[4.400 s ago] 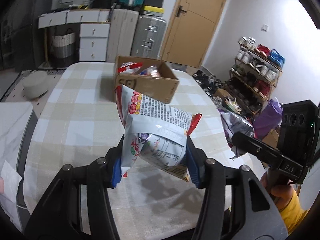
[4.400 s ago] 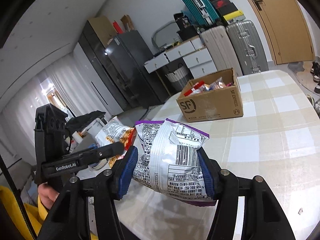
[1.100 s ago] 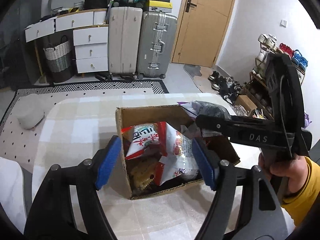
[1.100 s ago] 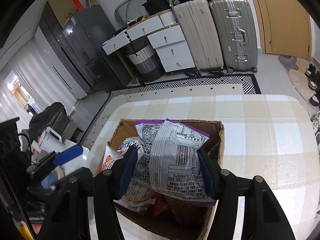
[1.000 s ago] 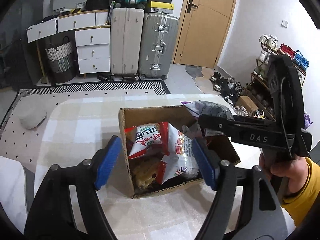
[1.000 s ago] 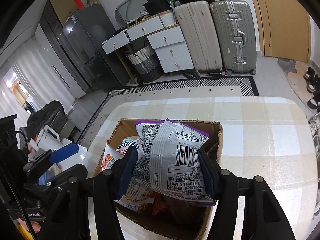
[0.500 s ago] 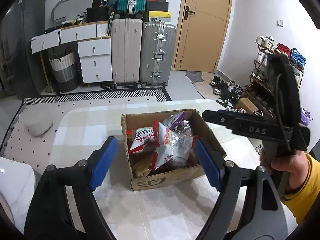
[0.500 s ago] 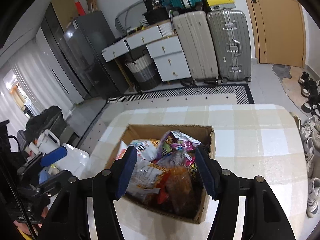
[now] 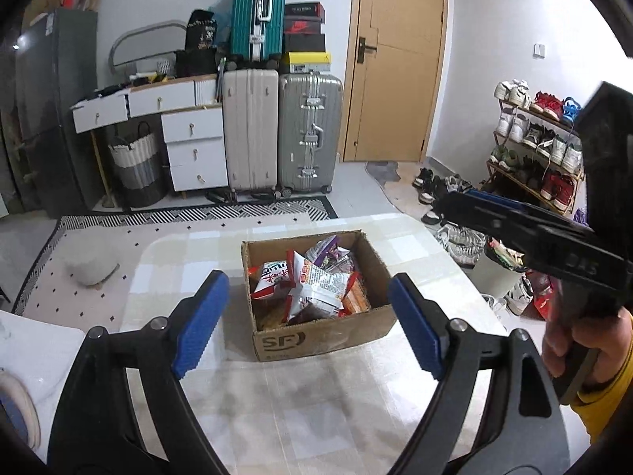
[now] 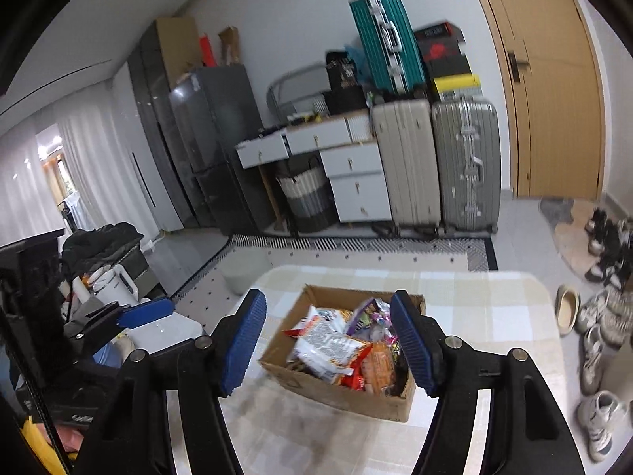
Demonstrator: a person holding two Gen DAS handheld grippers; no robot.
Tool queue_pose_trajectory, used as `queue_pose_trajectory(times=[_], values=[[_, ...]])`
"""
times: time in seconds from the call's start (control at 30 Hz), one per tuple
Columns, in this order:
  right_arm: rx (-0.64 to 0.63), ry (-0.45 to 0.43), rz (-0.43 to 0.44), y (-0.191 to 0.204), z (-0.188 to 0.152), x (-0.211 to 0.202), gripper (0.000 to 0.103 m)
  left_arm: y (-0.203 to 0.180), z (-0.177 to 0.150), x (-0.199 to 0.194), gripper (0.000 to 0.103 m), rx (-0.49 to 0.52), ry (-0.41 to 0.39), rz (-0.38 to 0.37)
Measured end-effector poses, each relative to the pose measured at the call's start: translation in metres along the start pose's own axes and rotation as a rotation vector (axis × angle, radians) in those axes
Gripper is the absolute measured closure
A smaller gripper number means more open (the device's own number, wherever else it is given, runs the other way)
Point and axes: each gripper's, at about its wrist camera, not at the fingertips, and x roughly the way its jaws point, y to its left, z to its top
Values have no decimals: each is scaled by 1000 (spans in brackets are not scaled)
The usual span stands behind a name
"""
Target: Organize snacks
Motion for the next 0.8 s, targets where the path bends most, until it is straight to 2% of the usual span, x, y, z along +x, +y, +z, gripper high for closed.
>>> queue_pose_trajectory(times=[0.1, 0.2, 0.23, 0.4, 0.53, 0.67, 0.8], values=[[-29, -47, 2, 17, -1, -30, 30, -7, 1, -33, 19, 21, -34, 18], [-55, -92, 13, 32, -6, -67, 26, -13, 1, -67, 8, 26, -68, 29], [-59, -101, 15, 34, -8, -74, 22, -15, -1, -80, 0, 21, -87, 35], [-95, -195, 12, 53, -25, -130, 11, -24, -8, -134, 1, 32, -148, 50], [-103, -240, -10, 59, -44, -156, 3, -27, -27, -171, 1, 26, -184, 56], [-110, -280, -38, 58, -74, -173, 1, -20, -52, -194, 1, 0, -217, 79], [-121, -311, -85, 49, -102, -170, 1, -4, -81, -188, 1, -16, -241, 105]])
